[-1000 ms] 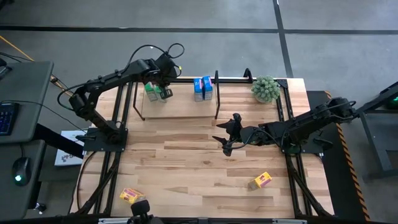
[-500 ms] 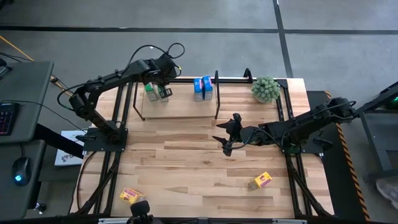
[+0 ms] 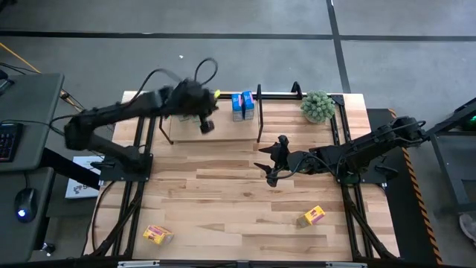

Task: Stack cereal on shelf
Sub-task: Put the left yellow cereal box on the shelf

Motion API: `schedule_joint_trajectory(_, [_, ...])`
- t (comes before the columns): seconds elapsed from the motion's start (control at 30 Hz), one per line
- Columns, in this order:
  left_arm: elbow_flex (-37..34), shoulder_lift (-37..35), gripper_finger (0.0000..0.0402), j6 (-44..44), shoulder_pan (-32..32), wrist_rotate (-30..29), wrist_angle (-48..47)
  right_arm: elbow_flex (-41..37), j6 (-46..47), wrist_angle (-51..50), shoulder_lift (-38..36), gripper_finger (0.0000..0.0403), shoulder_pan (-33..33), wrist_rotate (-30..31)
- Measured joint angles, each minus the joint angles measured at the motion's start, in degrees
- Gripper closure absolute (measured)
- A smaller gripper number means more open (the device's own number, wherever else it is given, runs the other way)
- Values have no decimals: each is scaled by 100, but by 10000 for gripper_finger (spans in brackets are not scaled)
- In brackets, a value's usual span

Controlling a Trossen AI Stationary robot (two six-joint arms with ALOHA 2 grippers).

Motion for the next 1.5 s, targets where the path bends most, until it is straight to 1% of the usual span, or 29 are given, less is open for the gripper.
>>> schedule_joint_trajectory(0.07, [-566,-499,402,-261,-527,4,769,0,-5,-2,0,151,-1,0])
schedule_joint_trajectory(0.17, [-1643,-1224,402,-544,-1400,-79,2149,0,-7,2,-1,151,-1,0])
schedule_joint_trajectory(0.3, [-3182,-2000,402,-604,-2509,-612,4288,-2,3,49,1,151,0,-4])
schedule_joint_trajectory(0.37, [-3847,-2226,402,-613,-2894,-791,5232,0,8,94,0,151,-1,-20])
schedule_joint_trajectory(0.47, [-4504,-2442,401,-630,-3265,-812,6011,0,10,133,1,151,1,-33])
schedule_joint_trajectory(0.53, [-4668,-2564,400,-740,-3405,-830,6065,0,5,130,1,151,1,-33])
schedule_joint_trajectory(0.63, [-4707,-2716,392,-1236,-3527,-906,5857,0,-5,139,1,151,-3,-7])
schedule_joint_trajectory(0.73, [-4703,-2821,369,-1553,-3627,-909,5696,0,-20,140,1,151,-42,-9])
schedule_joint_trajectory(0.83, [-4705,-2860,329,-1517,-3668,-907,5574,0,-29,138,1,151,-125,-20])
schedule_joint_trajectory(0.97, [-4705,-2860,259,-1519,-3609,-907,5560,0,-9,131,1,151,-243,-31])
schedule_joint_trajectory(1.1, [-4705,-2857,191,-1519,-3499,-887,5573,0,-7,129,1,151,-277,-169])
schedule_joint_trajectory(1.23, [-4705,-2857,137,-1593,-3415,-865,5606,0,14,130,1,151,-275,-267])
schedule_joint_trajectory(1.37, [-4705,-2857,103,-1654,-3362,-698,5650,0,26,129,1,151,-275,-269])
schedule_joint_trajectory(1.43, [-4705,-2833,97,-1665,-3351,-572,5676,0,34,131,1,151,-275,-269])
schedule_joint_trajectory(1.5, [-4705,-2772,95,-1849,-3377,-322,5757,0,36,129,1,151,-275,-270])
